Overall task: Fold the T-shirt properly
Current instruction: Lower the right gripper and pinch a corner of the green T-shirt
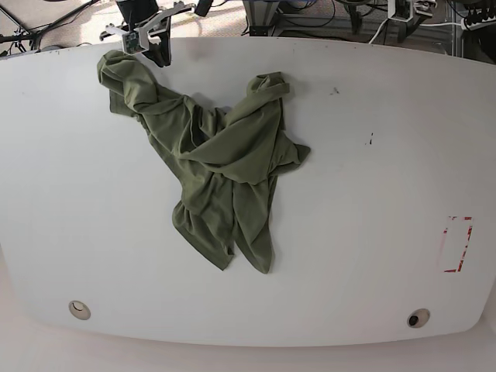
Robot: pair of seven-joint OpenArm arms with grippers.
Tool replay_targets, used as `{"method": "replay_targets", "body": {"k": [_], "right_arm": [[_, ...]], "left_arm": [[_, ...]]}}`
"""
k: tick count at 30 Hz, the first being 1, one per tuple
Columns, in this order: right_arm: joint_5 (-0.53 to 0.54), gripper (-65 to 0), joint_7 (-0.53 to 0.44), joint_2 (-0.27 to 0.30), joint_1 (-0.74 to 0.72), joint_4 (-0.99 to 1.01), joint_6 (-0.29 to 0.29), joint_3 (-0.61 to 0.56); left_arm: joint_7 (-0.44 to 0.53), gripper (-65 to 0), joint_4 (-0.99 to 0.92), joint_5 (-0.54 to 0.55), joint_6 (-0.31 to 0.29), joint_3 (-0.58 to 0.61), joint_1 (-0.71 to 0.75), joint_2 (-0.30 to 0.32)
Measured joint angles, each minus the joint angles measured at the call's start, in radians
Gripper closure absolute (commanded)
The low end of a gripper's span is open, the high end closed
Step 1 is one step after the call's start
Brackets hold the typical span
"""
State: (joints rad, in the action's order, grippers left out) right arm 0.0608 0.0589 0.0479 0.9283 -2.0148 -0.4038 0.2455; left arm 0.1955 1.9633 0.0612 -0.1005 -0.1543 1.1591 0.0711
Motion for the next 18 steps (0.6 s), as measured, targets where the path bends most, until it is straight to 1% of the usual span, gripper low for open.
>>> {"method": "replay_targets", "body": {"k": [1,2,3,4,5,6,7,8,10,13,15,17,18], "right_arm": [[-0.001,-5.7,0.020,0.000,-0.021,0.000,-0.001,-0.003],[-0.002,-8.1,0.055,0.003,-0.047,0.002,-0.003,-0.004],[-0.003,-12.7,0.079,0.003,-0.065,0.003,-0.003,-0.004],[-0.004,-19.3,0.112,0.008,-0.097,0.004,-0.005,-0.005],[-0.005,-24.4,0.135,0.017,-0.126,0.005,-0.006,-0.005],[-0.001,-27.6,0.146,0.027,-0.156,0.001,-0.005,-0.006],[0.008,-32.5,0.159,0.034,-0.169,0.000,-0.004,-0.006],[0.014,-35.4,0.175,0.043,-0.183,0.000,-0.004,-0.008],[0.011,-35.5,0.216,0.055,-0.207,0.001,-0.004,-0.006],[-0.004,-35.8,0.246,0.057,-0.245,0.002,-0.004,-0.005],[-0.002,-35.8,0.264,0.066,-0.278,0.002,-0.005,-0.005],[0.000,-35.7,0.305,0.102,-0.301,0.002,-0.011,-0.016],[-0.001,-35.7,0.332,0.130,-0.310,0.002,-0.011,-0.031]], "left_arm": [[-0.002,-51.4,0.000,0.000,-0.003,0.002,-0.013,-0.002],[-0.001,-51.4,-0.001,0.000,-0.004,0.006,-0.022,-0.002],[-0.005,-51.4,-0.001,-0.002,0.000,0.010,-0.040,-0.001],[-0.006,-51.4,-0.001,-0.003,-0.001,0.010,-0.057,-0.001],[-0.002,-51.4,-0.001,-0.003,-0.001,0.011,-0.069,0.000],[0.005,-51.4,0.000,-0.003,0.000,0.010,-0.072,0.001],[0.006,-51.3,0.000,-0.003,0.000,0.010,-0.072,0.002],[0.002,-51.3,-0.001,-0.004,0.001,0.009,-0.070,0.002],[-0.002,-51.3,-0.001,-0.004,0.004,0.009,-0.074,-0.002],[-0.012,-51.3,-0.005,-0.008,-0.004,0.013,-0.114,-0.001],[0.005,-51.3,-0.014,-0.008,-0.002,0.013,-0.142,0.000],[0.002,-51.3,-0.036,-0.007,0.009,0.032,-0.164,0.006],[-0.002,-51.3,-0.047,-0.008,0.011,0.043,-0.172,0.008]]}}
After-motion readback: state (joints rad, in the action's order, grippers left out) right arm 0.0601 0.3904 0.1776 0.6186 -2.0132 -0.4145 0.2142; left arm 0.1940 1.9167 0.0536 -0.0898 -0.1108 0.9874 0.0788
